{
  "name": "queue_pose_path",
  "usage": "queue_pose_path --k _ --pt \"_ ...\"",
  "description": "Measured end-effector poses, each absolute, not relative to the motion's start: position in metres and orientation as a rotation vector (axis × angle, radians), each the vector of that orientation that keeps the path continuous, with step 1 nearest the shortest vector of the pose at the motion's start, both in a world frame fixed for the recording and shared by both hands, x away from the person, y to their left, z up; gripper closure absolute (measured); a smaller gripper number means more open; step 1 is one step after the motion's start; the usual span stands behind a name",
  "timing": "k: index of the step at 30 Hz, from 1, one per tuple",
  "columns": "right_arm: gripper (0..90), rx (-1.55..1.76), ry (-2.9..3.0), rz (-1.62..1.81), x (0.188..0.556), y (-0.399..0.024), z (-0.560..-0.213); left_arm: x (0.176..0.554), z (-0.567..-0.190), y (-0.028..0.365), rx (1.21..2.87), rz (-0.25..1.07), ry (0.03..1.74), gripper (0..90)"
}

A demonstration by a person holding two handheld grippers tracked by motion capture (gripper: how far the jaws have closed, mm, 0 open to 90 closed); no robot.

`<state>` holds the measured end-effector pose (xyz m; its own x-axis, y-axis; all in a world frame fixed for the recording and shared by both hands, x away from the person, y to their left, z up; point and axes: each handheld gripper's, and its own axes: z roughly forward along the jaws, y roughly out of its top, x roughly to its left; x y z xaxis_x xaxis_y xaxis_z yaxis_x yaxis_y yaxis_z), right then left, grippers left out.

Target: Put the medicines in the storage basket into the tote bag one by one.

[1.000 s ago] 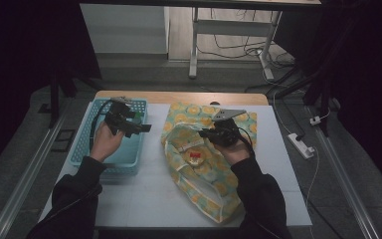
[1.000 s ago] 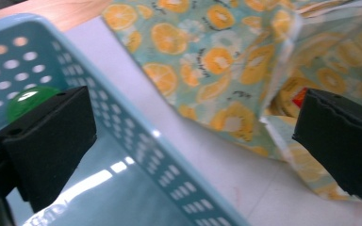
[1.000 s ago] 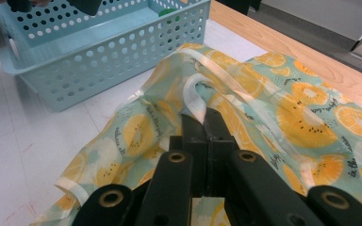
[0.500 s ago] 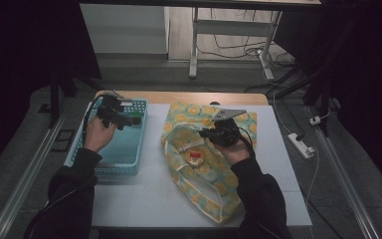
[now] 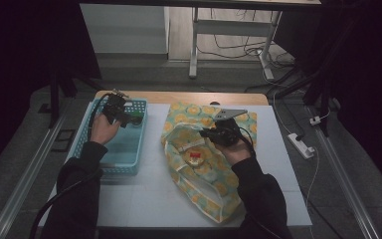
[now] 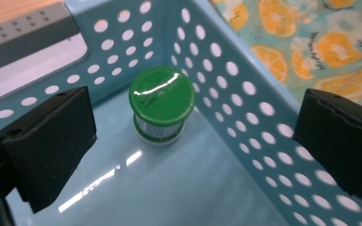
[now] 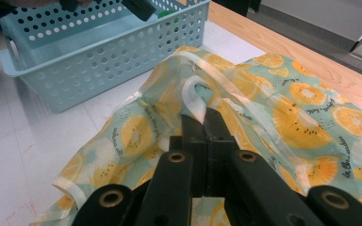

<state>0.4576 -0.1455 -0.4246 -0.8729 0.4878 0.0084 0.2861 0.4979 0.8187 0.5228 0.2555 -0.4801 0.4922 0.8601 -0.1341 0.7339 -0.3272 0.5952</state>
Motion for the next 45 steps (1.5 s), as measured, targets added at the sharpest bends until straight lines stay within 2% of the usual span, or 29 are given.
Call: queue_pose_path --k 6,10,20,26,34,45 --pt "90.0 0.665 2.521 1.312 0.458 -0.146 -0.424 0.531 -0.483 0.255 2.146 0.266 1.337 2.1" --pt "90.0 0.662 2.521 1.312 0.458 -0.146 -0.424 0.533 -0.485 0.255 2.144 0.279 1.362 7.0" --pt "90.0 0.662 2.518 1.314 0.457 -0.147 -0.424 0.543 -0.497 0.248 2.168 0.302 1.42 30.4" --pt "90.0 0.662 2.518 1.314 0.457 -0.147 -0.424 0.544 -0.497 0.246 2.175 0.285 1.424 50.2" --pt "90.0 0.658 2.52 1.309 0.457 -0.146 -0.424 0.541 -0.493 0.246 2.17 0.298 1.454 51.2" --pt "90.0 0.663 2.512 1.32 0.457 -0.147 -0.423 0.528 -0.474 0.249 2.15 0.302 1.411 51.3"
